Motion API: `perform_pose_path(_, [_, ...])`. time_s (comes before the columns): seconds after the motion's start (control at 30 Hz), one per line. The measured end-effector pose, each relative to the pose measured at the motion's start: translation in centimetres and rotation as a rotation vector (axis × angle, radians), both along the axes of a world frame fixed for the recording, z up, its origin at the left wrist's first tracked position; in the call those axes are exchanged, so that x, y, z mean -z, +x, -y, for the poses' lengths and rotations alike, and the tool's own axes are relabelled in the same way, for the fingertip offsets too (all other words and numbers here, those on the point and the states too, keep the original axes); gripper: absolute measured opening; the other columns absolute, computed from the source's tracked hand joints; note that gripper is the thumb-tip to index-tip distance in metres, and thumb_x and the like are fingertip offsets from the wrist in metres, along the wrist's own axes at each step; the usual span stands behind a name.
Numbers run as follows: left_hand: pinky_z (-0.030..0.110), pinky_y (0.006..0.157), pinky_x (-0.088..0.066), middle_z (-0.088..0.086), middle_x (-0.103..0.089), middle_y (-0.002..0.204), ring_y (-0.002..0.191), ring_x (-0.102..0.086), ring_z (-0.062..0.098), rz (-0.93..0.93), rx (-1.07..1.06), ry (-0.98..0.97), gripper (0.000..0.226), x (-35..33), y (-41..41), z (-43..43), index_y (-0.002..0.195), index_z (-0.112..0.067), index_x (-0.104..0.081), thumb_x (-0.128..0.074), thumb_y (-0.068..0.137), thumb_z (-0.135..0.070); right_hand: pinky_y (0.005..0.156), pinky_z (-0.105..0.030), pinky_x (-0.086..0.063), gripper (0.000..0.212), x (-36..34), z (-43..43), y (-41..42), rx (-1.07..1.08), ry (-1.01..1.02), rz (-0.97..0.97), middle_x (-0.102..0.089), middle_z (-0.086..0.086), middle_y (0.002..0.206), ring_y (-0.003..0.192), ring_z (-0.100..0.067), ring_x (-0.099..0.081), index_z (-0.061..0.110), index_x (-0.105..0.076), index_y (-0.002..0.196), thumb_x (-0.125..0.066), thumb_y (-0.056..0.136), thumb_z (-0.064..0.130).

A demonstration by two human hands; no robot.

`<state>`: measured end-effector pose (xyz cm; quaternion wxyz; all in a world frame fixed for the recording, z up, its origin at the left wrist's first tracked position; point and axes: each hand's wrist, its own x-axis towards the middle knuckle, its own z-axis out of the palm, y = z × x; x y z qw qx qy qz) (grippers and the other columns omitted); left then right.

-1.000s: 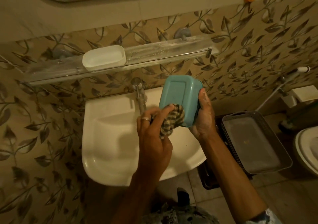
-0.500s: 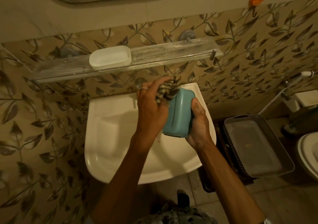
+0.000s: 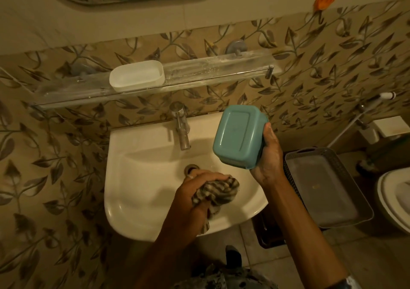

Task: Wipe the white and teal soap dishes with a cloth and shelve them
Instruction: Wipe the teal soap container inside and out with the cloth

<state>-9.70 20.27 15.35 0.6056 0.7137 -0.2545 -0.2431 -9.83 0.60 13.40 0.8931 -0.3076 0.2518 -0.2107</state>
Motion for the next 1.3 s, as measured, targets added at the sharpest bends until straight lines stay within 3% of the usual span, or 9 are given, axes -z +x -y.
perform_pose_path(0.07, [0.020, 0.085, -0.053, -0.016, -0.064, 0.112, 0.103, -0.061, 0.001, -0.029, -0.125, 0.002, 0.045, -0.3, 0.6, -0.3, 0.112, -0.032, -0.061, -0.044, 0.086, 0.002, 0.094, -0.054, -0.051, 0.055, -0.4, 0.1, 0.1, -0.005, -0.007, 0.017, -0.052, -0.020, 0.139, 0.123, -0.038, -0.054, 0.011, -0.043, 0.142, -0.037, 0.097, 0.043])
perform_pose_path(0.23, [0.047, 0.093, -0.051, -0.013, -0.059, 0.121, 0.108, -0.060, 0.011, -0.086, -0.463, -0.031, 0.053, -0.8, 3.2, -0.8, 0.124, -0.042, -0.051, -0.048, 0.091, -0.001, 0.091, -0.055, -0.053, 0.053, -0.6, -0.1, -0.1, -0.020, -0.075, 0.003, -0.057, -0.018, 0.134, 0.119, -0.036, -0.058, 0.011, -0.047, 0.139, -0.038, 0.098, 0.043])
perform_pose_path(0.4, [0.045, 0.094, -0.051, -0.005, -0.059, 0.122, 0.109, -0.059, 0.009, 0.065, -0.454, -0.029, 0.046, -2.3, 4.9, -0.6, 0.127, -0.032, -0.050, -0.047, 0.092, -0.002, 0.080, -0.050, -0.057, 0.043, -0.6, -0.7, -0.3, -0.042, -0.243, -0.013, -0.066, -0.012, 0.120, 0.106, -0.030, -0.066, 0.018, -0.058, 0.128, -0.038, 0.099, 0.042])
perform_pose_path(0.57, [0.044, 0.100, -0.046, -0.004, -0.052, 0.131, 0.119, -0.051, 0.014, 0.177, -0.371, 0.152, 0.048, -1.9, 4.2, 1.5, 0.124, -0.033, -0.051, -0.042, 0.091, 0.002, 0.059, -0.015, -0.051, 0.017, -1.6, -2.4, -0.4, -0.130, -0.868, -0.110, -0.067, 0.023, 0.090, 0.085, -0.001, -0.065, 0.036, -0.061, 0.100, -0.044, 0.097, 0.038])
perform_pose_path(0.73, [0.036, 0.074, -0.055, 0.013, -0.069, 0.107, 0.090, -0.068, 0.024, -0.555, -0.306, -0.139, 0.031, -1.0, 3.3, 2.0, 0.106, -0.019, -0.066, -0.041, 0.091, -0.010, 0.056, -0.027, -0.046, 0.022, -1.5, -3.4, -1.0, -0.166, -1.844, -0.054, -0.060, 0.005, 0.081, 0.070, -0.009, -0.055, 0.018, -0.058, 0.089, -0.047, 0.097, 0.036])
perform_pose_path(0.87, [0.041, 0.075, -0.056, 0.016, -0.071, 0.106, 0.096, -0.068, 0.031, -0.735, -0.249, -0.175, 0.062, -0.2, 4.1, 0.9, 0.109, -0.015, -0.069, -0.055, 0.072, -0.063, 0.063, -0.029, -0.035, 0.020, -1.6, -3.5, -1.8, -0.354, -2.119, -0.042, -0.065, 0.003, 0.082, 0.070, -0.018, -0.057, 0.020, -0.064, 0.091, -0.051, 0.095, 0.034])
perform_pose_path(1.0, [0.036, 0.069, -0.056, 0.013, -0.072, 0.100, 0.085, -0.071, 0.026, -0.548, -0.297, -0.027, 0.076, 0.2, 4.2, 0.6, 0.109, -0.015, -0.064, -0.072, 0.049, -0.061, 0.068, -0.031, -0.031, 0.023, -1.2, -4.1, -2.3, -0.471, -2.220, 0.006, -0.069, 0.003, 0.085, 0.076, -0.019, -0.057, 0.022, -0.070, 0.097, -0.051, 0.093, 0.034])
perform_pose_path(1.13, [0.035, 0.067, -0.055, 0.015, -0.071, 0.104, 0.088, -0.070, 0.027, -0.623, -0.263, -0.095, 0.066, 0.5, 4.2, 0.2, 0.109, -0.015, -0.066, -0.071, 0.056, -0.054, 0.092, -0.030, -0.030, 0.043, -0.1, -3.6, -3.3, -0.163, -2.054, 0.029, -0.066, -0.001, 0.113, 0.106, -0.016, -0.051, 0.019, -0.067, 0.111, -0.062, 0.085, 0.053])
perform_pose_path(1.3, [0.046, 0.083, -0.054, 0.019, -0.067, 0.114, 0.102, -0.065, 0.038, -0.637, -0.226, -0.160, 0.066, 0.6, 4.7, -0.8, 0.119, -0.014, -0.060, -0.068, 0.065, -0.051, 0.101, -0.044, -0.044, 0.072, -0.4, -1.6, -3.3, -0.032, -0.740, -0.251, -0.047, 0.000, 0.139, 0.124, -0.018, -0.049, 0.030, -0.039, 0.135, -0.056, 0.073, 0.062])
